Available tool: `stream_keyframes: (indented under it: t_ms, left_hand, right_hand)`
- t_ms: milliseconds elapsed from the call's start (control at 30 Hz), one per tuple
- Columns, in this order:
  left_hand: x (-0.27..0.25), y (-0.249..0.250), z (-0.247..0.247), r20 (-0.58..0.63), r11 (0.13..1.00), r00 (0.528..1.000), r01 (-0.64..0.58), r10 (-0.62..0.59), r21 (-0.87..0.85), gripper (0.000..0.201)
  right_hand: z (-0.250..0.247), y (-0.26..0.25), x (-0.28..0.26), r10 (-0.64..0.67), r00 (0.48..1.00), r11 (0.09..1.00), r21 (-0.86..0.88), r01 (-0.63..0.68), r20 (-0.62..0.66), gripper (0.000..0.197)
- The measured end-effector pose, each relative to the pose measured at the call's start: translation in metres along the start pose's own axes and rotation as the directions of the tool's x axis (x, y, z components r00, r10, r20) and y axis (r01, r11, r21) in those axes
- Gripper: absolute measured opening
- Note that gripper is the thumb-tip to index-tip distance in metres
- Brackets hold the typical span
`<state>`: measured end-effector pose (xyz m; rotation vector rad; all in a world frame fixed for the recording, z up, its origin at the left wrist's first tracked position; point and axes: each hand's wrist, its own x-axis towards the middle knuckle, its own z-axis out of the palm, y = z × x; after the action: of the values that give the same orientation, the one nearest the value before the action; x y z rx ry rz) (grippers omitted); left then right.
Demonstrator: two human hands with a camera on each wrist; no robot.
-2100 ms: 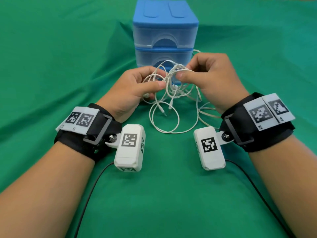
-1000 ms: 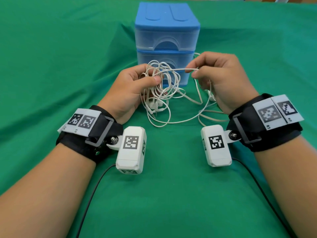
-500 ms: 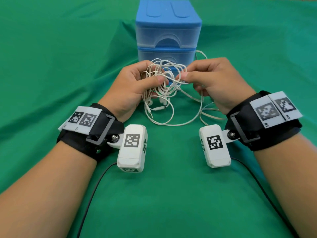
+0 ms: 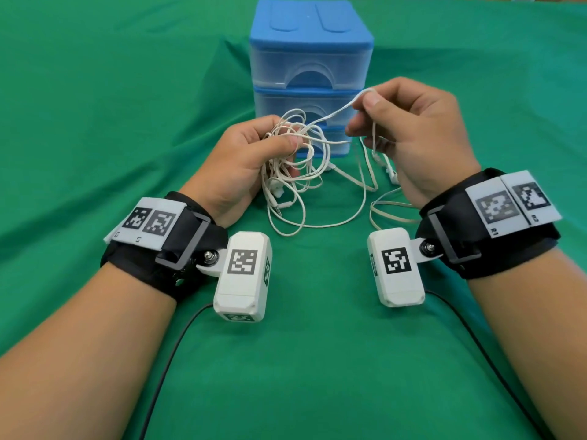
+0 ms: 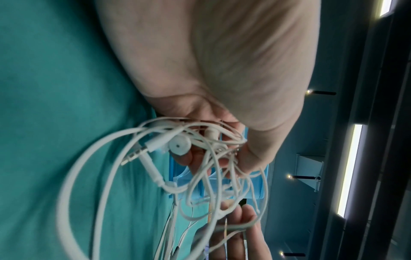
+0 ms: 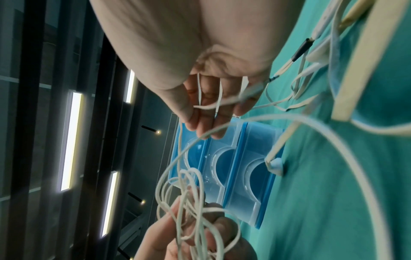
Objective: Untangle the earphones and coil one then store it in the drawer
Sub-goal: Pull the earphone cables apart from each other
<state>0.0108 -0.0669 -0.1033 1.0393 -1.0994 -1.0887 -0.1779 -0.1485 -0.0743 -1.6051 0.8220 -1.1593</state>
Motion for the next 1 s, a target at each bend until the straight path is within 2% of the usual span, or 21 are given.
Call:
stream_keyframes:
  t_ms: [167,300,433,567,767,1000]
  left_hand:
    - [0.001,-0.002,-0.002,-0.034,1.000,0.999,0.003,-0.003,-0.006,0.009]
    - [0.002,-0.003,-0.003,-0.061,1.000,0.998,0.012,-0.012,0.001,0.009]
    - [0.001,-0.002,-0.003,-0.048,1.000,0.999,0.000,0.001,0.018,0.010]
    - [0.000,0.000,0.000,-0.001,0.999,1.000,-0.028,0.028,-0.021,0.010]
    - [0.000,0.001,-0.001,-0.026,0.999,1.000,-0.018,0.017,-0.033,0.013]
    - [0.002,-0.002,-0.002,-0.046,0.998,0.998,-0.049,0.051,0.045,0.006]
  right_hand:
    - [-0.001,-0.006,-0.001,0.010,0.999,0.998,0.061,-0.012,0.032,0.011]
    - [-0.001,-0.009,-0.001,0.012,0.996,0.994,0.111,-0.022,0.085,0.021]
    - [0.002,-0.009,-0.001,-0.038,0.997,0.999,0.017,0.037,0.063,0.025]
    - [0.000,-0.006,0.001,-0.047,0.999,0.999,0.000,0.047,0.016,0.025]
    - [-0.005,0.001,0.005,-0.096,0.995,0.994,-0.063,0.093,-0.042,0.019]
    - [-0.003,0.001,0.003,-0.130,0.991,0.991,-0.026,0.131,0.022,0.012]
